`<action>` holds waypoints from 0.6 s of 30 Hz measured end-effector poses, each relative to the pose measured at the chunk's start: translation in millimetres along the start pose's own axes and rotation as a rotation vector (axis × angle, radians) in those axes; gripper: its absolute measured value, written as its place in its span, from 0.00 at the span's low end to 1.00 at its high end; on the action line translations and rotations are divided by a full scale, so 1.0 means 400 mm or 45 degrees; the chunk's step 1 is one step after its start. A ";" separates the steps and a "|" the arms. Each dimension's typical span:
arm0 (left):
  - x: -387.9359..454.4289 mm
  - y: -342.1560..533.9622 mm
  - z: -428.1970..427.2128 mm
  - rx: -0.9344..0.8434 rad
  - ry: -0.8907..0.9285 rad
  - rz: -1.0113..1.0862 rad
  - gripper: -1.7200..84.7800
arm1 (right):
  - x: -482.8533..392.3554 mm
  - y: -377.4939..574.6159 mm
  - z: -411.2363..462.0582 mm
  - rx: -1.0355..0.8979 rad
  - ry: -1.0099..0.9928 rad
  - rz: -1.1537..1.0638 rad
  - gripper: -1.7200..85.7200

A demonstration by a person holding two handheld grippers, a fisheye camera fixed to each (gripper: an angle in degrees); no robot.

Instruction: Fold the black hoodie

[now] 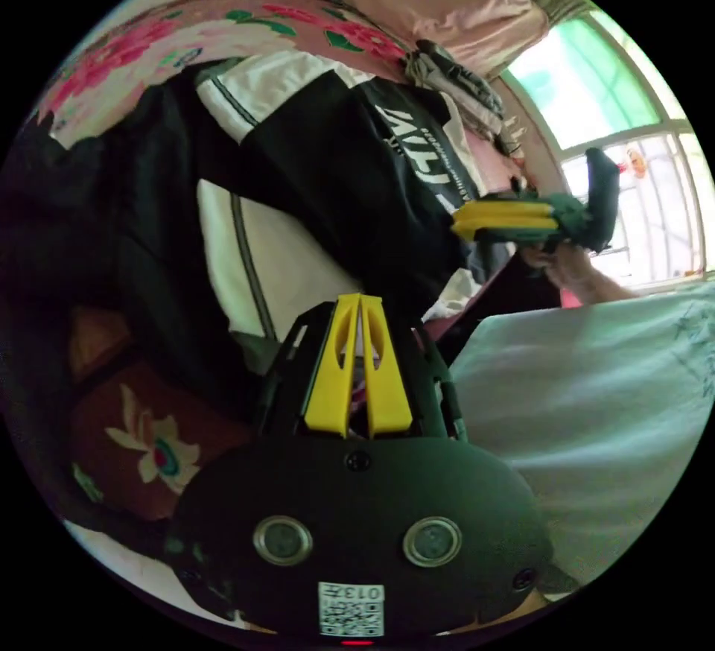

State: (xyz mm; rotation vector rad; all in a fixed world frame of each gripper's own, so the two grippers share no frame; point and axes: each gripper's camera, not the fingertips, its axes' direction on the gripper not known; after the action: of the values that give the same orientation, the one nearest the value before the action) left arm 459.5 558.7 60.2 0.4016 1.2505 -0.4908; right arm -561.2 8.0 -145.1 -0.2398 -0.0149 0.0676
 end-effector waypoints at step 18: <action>0.244 -0.054 0.315 -0.189 -0.589 0.362 0.02 | -0.008 -0.181 0.244 -0.217 0.118 -0.431 0.02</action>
State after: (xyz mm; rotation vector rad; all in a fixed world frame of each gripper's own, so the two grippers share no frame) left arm 571.0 459.6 -0.1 0.3105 0.7603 -0.2266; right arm -562.1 -39.3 -33.2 -0.4071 0.0309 -0.2824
